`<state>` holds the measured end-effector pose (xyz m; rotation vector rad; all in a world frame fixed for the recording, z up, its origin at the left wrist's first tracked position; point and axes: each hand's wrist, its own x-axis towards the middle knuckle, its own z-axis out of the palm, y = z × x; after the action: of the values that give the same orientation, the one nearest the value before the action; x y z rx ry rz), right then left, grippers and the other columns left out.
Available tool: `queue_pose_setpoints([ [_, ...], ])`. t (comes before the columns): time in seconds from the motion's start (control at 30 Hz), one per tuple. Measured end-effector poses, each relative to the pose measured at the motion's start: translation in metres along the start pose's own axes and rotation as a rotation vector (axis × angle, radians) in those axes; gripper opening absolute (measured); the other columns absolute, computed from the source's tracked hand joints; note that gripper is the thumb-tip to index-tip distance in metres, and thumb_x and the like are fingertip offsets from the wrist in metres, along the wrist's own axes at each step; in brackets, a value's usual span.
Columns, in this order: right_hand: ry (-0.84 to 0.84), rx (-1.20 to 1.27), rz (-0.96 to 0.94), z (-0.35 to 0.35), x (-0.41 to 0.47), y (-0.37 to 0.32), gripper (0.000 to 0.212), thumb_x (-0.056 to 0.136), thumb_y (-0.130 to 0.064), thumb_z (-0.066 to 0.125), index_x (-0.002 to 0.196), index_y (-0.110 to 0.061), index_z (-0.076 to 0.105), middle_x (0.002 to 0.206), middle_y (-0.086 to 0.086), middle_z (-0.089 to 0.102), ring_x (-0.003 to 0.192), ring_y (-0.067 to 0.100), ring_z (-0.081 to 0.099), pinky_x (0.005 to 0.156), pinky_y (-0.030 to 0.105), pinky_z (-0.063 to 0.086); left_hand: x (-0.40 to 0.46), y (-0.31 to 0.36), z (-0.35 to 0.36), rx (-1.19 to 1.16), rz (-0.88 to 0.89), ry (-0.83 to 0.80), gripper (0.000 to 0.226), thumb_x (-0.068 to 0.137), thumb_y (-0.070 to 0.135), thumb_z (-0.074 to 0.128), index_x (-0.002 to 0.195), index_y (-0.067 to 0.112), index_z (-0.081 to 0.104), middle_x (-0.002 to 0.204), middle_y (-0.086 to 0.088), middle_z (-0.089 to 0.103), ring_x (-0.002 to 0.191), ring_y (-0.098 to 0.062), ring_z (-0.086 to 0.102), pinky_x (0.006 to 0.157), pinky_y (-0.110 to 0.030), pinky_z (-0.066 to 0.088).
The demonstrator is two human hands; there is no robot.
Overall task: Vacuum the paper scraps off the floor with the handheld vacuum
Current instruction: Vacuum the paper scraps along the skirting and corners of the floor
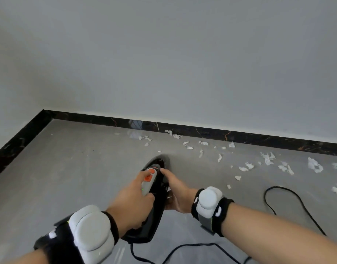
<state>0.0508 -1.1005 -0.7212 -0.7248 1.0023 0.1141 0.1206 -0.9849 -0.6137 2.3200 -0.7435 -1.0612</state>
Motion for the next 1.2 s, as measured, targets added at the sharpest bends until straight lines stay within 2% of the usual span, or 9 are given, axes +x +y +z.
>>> queue_pose_setpoints([
  [0.07,-0.006,-0.037,-0.011,0.006,0.010,-0.005,0.055,0.094,-0.067,0.052,0.116,-0.019,0.069,0.108,0.009,0.070,0.100,0.026,0.067,0.090,0.041,0.060,0.003,-0.001,-0.002,0.017,-0.019,0.029,0.061,0.097,0.013,0.046,0.143,0.050,0.031,0.090,-0.017,0.066,0.071,-0.033,0.069,0.057,-0.038,0.057],
  [0.1,-0.008,-0.054,-0.020,0.007,0.016,-0.008,0.055,0.094,-0.067,0.051,0.114,-0.020,0.069,0.106,0.008,0.070,0.100,0.026,0.067,0.091,0.042,0.060,0.007,-0.002,-0.002,0.010,-0.018,0.045,0.061,0.098,0.013,0.045,0.143,0.049,0.030,0.090,-0.016,0.066,0.072,-0.031,0.069,0.060,-0.038,0.057],
  [0.23,-0.029,-0.115,-0.070,0.015,0.036,-0.026,0.060,0.095,-0.069,0.048,0.122,-0.020,0.069,0.107,0.005,0.073,0.097,0.023,0.069,0.077,0.036,0.060,0.025,-0.001,-0.004,-0.180,-0.046,0.089,0.043,0.103,0.014,0.041,0.129,0.048,0.035,0.061,-0.005,0.048,0.038,-0.014,0.043,0.034,-0.016,0.034],
  [0.3,-0.036,-0.117,-0.103,0.023,0.046,-0.033,0.060,0.097,-0.067,0.047,0.125,-0.019,0.069,0.103,0.004,0.073,0.091,0.021,0.069,0.070,0.033,0.059,0.038,-0.001,-0.012,-0.237,-0.074,0.115,0.036,0.104,0.015,0.041,0.124,0.045,0.039,0.061,-0.007,0.047,0.041,-0.016,0.043,0.034,-0.015,0.034],
  [0.4,-0.050,-0.073,-0.131,0.036,0.062,-0.046,0.057,0.098,-0.064,0.049,0.124,-0.018,0.070,0.096,0.002,0.074,0.086,0.020,0.070,0.073,0.033,0.058,0.059,-0.002,-0.027,-0.254,-0.080,0.178,0.052,0.099,0.009,0.045,0.135,0.046,0.040,0.066,-0.010,0.050,0.045,-0.020,0.045,0.036,-0.019,0.034],
  [0.57,-0.060,-0.003,-0.162,0.051,0.087,-0.065,0.049,0.099,-0.060,0.051,0.118,-0.019,0.072,0.084,-0.001,0.075,0.078,0.017,0.070,0.066,0.030,0.057,0.090,-0.005,-0.045,-0.238,-0.066,0.213,0.054,0.098,0.008,0.049,0.138,0.043,0.040,0.065,-0.010,0.050,0.039,-0.016,0.043,0.035,-0.019,0.035],
  [0.87,-0.102,0.016,-0.158,0.051,0.089,-0.065,0.045,0.099,-0.058,0.050,0.117,-0.021,0.068,0.105,0.010,0.071,0.098,0.028,0.069,0.083,0.039,0.061,0.095,-0.007,-0.066,-0.141,-0.050,0.164,0.052,0.097,0.012,0.051,0.135,0.046,0.040,0.063,-0.007,0.052,0.036,-0.013,0.039,0.035,-0.021,0.035],
  [1.07,-0.175,0.020,-0.164,0.033,0.069,-0.037,0.045,0.099,-0.057,0.049,0.113,-0.019,0.068,0.118,0.018,0.067,0.107,0.032,0.068,0.080,0.037,0.061,0.070,-0.013,-0.066,-0.115,-0.065,0.075,0.048,0.095,0.014,0.052,0.119,0.054,0.042,0.042,0.005,0.040,0.034,-0.012,0.033,0.036,-0.021,0.033],
  [1.2,-0.162,0.064,-0.184,0.028,0.069,-0.035,0.045,0.097,-0.056,0.053,0.114,-0.018,0.070,0.111,0.018,0.069,0.101,0.033,0.068,0.078,0.038,0.061,0.071,-0.003,-0.062,-0.052,-0.030,0.049,0.046,0.096,0.015,0.053,0.122,0.051,0.040,0.051,0.001,0.045,0.030,-0.009,0.035,0.034,-0.020,0.035],
])
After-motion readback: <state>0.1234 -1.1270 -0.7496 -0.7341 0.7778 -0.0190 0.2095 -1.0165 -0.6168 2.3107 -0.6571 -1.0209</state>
